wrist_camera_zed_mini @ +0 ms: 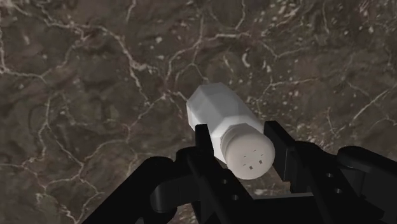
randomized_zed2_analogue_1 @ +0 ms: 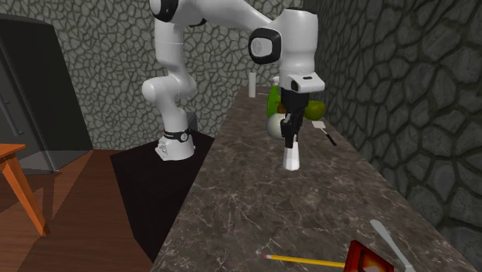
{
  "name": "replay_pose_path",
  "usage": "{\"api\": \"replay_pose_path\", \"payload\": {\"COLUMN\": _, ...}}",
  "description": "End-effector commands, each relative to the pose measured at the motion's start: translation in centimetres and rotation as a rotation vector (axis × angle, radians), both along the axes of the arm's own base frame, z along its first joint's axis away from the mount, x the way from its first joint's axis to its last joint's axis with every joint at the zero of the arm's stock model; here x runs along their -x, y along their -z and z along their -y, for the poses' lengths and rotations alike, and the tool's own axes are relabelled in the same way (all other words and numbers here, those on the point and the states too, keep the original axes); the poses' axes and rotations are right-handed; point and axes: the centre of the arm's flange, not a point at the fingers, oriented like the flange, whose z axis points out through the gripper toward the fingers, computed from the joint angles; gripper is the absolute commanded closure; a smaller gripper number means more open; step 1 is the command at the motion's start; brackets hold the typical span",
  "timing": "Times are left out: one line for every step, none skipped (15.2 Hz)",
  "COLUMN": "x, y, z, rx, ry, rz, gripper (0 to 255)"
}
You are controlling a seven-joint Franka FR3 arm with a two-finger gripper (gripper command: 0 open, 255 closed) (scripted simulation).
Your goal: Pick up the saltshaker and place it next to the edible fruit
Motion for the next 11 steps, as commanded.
{"api": "replay_pose_path", "payload": {"x": 0.0, "y": -1.0, "z": 0.0, "rx": 0.000, "ry": 0.000, "rz": 0.000, "gripper": 255}}
{"api": "replay_pose_path", "payload": {"x": 0.0, "y": -1.6, "z": 0.0, "rx": 0.000, "ry": 0.000, "rz": 0.000, "gripper": 255}}
{"api": "replay_pose_path", "payload": {"x": 0.0, "y": -2.1, "z": 0.0, "rx": 0.000, "ry": 0.000, "rz": 0.000, "gripper": 255}}
{"api": "replay_pose_path", "payload": {"x": 0.0, "y": -2.6, "z": 0.0, "rx": 0.000, "ry": 0.000, "rz": 0.000, "gripper": 255}}
{"api": "replay_pose_path", "payload": {"x": 0.0, "y": -3.1, "z": 0.0, "rx": 0.000, "ry": 0.000, "rz": 0.000, "gripper": 255}}
{"api": "replay_pose_path", "payload": {"x": 0.0, "y": -3.7, "z": 0.0, "rx": 0.000, "ry": 0.000, "rz": 0.000, "gripper": 255}}
{"api": "replay_pose_path", "payload": {"x": 0.0, "y": -4.2, "z": 0.0, "rx": 0.000, "ry": 0.000, "rz": 0.000, "gripper": 255}}
{"api": "replay_pose_path", "payload": {"x": 0.0, "y": -4.7, "z": 0.0, "rx": 0.000, "ry": 0.000, "rz": 0.000, "gripper": 255}}
{"api": "replay_pose_path", "payload": {"x": 0.0, "y": -5.3, "z": 0.0, "rx": 0.000, "ry": 0.000, "rz": 0.000, "gripper": 255}}
{"api": "replay_pose_path", "payload": {"x": 0.0, "y": -5.8, "z": 0.0, "rx": 0.000, "ry": 0.000, "rz": 0.000, "gripper": 255}}
{"api": "replay_pose_path", "payload": {"x": 0.0, "y": -6.3, "z": 0.0, "rx": 0.000, "ry": 0.000, "rz": 0.000, "gripper": 255}}
